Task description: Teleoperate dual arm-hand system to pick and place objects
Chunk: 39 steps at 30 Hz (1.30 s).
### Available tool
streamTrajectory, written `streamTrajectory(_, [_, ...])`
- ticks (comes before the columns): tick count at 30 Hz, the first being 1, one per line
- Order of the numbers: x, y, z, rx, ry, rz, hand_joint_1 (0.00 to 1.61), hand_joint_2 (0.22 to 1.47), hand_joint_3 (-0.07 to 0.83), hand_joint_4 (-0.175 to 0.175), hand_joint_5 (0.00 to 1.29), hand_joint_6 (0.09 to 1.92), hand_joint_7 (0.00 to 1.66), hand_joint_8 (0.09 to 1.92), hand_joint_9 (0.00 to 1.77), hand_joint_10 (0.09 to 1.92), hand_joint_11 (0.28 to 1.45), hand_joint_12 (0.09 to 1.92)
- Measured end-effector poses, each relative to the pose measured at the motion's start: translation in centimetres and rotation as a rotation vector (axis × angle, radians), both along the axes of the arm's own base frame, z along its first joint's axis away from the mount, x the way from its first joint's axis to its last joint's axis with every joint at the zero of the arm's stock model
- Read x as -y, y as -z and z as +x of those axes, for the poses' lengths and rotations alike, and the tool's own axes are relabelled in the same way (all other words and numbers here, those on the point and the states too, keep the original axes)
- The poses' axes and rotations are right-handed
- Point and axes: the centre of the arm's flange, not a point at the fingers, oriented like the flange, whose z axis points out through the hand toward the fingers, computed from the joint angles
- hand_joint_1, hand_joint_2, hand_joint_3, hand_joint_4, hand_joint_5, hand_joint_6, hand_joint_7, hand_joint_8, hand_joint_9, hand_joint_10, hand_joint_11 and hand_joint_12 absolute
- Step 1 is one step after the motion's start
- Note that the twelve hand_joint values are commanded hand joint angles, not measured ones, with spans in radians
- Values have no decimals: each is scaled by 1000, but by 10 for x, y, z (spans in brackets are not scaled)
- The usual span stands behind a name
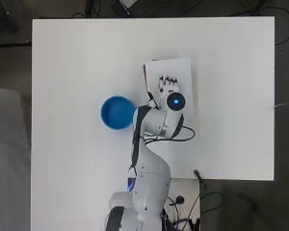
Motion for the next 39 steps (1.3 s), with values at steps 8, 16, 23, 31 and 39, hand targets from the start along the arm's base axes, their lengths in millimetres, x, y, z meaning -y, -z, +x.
streamTrajectory(8, [8,19,6,-90,51,-11,834,1167,-28,82,690,771,717,533,823,416,673,127])
streamTrajectory(16, [-2,1,-3,-82,-53,98,1174,1283,2,-174,588,1364,795,1587,1058,1856,733,1711])
streamTrajectory(23, [-27,-94,-1,110,-160,90,886,1264,-1,173,689,1444,825,1833,1254,1920,970,1917])
streamTrajectory(31, [-83,-130,-46,163,-381,91,966,1293,8,49,627,1446,736,1870,1194,1920,979,1920])
streamTrajectory(39, [-134,-76,-92,49,-519,146,950,1306,2,56,612,1465,728,1871,1103,1920,894,1920])
